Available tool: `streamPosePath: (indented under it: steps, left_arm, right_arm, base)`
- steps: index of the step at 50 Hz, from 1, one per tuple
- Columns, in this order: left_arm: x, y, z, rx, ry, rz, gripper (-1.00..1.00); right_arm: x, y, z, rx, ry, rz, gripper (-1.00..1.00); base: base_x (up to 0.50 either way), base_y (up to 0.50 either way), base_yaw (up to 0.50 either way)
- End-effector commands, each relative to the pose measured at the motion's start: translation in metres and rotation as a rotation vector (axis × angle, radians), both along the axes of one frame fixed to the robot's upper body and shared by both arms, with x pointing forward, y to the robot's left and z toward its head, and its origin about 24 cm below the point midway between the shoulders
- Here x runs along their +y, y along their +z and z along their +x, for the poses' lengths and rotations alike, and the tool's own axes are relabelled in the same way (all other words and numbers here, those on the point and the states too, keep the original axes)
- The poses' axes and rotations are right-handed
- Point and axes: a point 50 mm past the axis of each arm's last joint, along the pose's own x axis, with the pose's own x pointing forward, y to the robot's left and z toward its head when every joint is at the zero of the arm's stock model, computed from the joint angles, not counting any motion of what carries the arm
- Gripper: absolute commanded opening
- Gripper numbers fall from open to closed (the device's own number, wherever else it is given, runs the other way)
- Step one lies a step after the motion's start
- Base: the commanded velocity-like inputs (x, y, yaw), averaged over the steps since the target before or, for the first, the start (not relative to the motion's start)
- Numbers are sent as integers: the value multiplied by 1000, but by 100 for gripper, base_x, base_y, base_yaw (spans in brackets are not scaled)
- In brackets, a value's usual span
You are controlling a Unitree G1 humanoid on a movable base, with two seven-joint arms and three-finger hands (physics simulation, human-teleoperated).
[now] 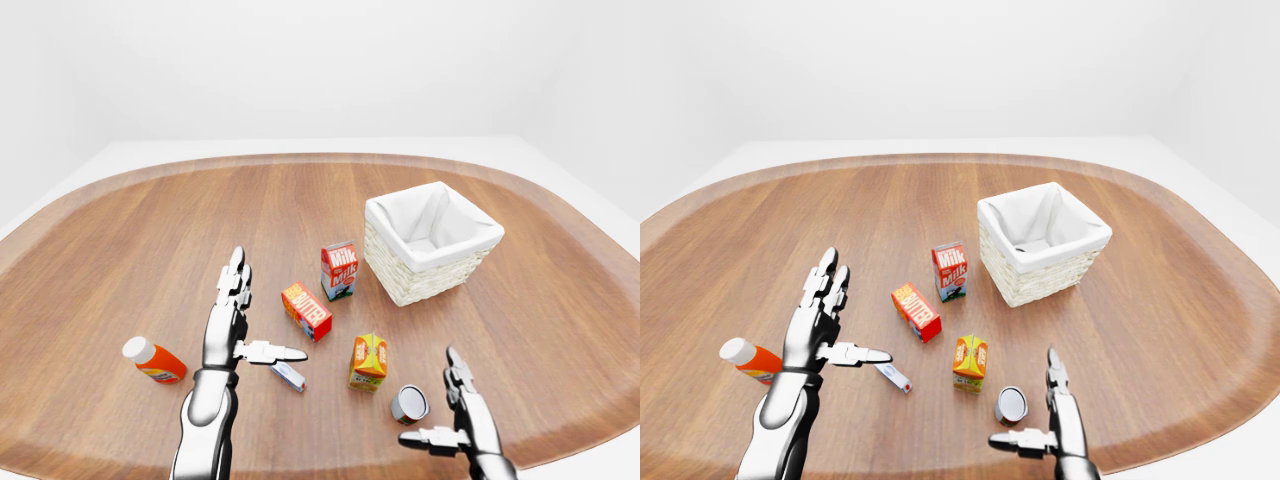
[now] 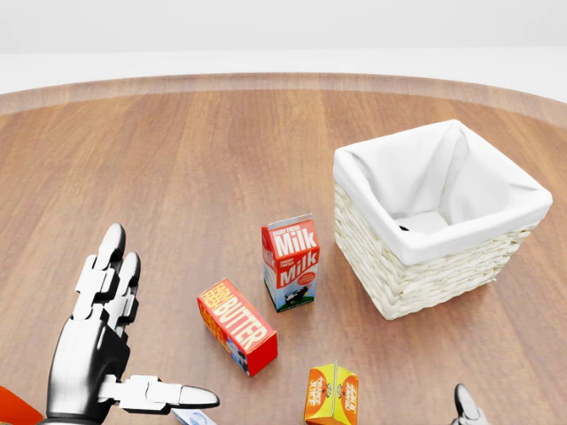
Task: Pick up the alphabet soup and the tomato sauce, and put them in the basket.
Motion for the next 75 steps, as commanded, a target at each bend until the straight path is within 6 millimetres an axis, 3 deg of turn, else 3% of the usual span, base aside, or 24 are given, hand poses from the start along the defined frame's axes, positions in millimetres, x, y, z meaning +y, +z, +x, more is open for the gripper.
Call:
streamPosePath:
  steps: [1,11,19,45,75]
  left_arm:
    - [3,1,2,-7,38,13,100]
    - [3,1,2,-7,39,13,100]
    - [3,1,2,-7,38,13,100]
    - [3,1,2,-7,38,13,100]
    - [3,1,2,-7,38,13,100]
  right_arm:
    - [0,-3,3,16,6,-38,100]
    - [6,13,14,-52,42,-89,100]
    - [7,13,18,-58,54,-112,100]
    - [4,-20,20,74,39,-135,100]
    - [11,-31,26,110,74,-183,100]
  base:
    - [0,0,0]
    - [0,0,0]
    - [0,0,0]
    - [0,0,0]
    - [0,0,0]
